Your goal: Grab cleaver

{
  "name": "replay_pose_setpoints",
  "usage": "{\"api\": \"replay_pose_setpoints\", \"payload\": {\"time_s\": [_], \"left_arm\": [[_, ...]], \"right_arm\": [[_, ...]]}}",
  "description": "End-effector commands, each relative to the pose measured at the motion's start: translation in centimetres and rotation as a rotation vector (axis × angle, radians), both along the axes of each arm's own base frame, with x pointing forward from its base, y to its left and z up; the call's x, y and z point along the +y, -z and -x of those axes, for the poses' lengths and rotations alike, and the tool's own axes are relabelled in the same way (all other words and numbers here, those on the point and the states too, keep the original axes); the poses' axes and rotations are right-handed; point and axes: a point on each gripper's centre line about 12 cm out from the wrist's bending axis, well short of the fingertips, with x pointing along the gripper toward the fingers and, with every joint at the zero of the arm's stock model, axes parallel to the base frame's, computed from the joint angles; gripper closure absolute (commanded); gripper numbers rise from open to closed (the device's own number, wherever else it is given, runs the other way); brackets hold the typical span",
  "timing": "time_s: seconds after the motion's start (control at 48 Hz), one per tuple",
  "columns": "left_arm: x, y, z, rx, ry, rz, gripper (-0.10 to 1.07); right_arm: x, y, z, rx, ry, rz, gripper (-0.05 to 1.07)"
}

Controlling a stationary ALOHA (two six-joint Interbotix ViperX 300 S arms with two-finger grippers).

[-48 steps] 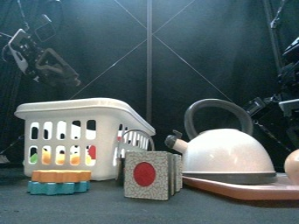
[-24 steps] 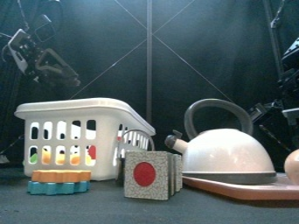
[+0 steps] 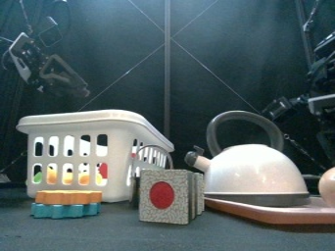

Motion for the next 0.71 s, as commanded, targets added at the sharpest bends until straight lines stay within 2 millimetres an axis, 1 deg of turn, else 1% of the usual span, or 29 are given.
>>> {"api": "replay_pose_setpoints", "payload": {"time_s": [0.0, 0.167, 0.521, 0.604, 0.688], "left_arm": [[0.0, -0.5, -0.2, -0.015, 0.002, 0.0, 0.24], [0.0, -0.5, -0.2, -0.015, 0.002, 0.0, 0.24], [0.0, -0.5, -0.2, -0.014, 0.004, -0.003, 0.24], [0.0, -0.9, -0.4, -0.03, 0.007, -0.004, 0.24], [-0.1, -1.4, -0.5, -0.051, 0.015, -0.006, 0.24]], "right_arm": [[0.0, -1.8, -0.7, -0.077, -0.009, 0.009, 0.54], [-0.1, -2.6, -0.8, -0.124, -0.023, 0.024, 0.54], [-0.2, -3.0, -1.5, -0.185, -0.042, 0.032, 0.54], [-0.1, -3.2, -1.7, -0.192, -0.053, 0.034, 0.54], [-0.1, -4.0, -2.2, -0.214, -0.065, 0.047, 0.54]]}}
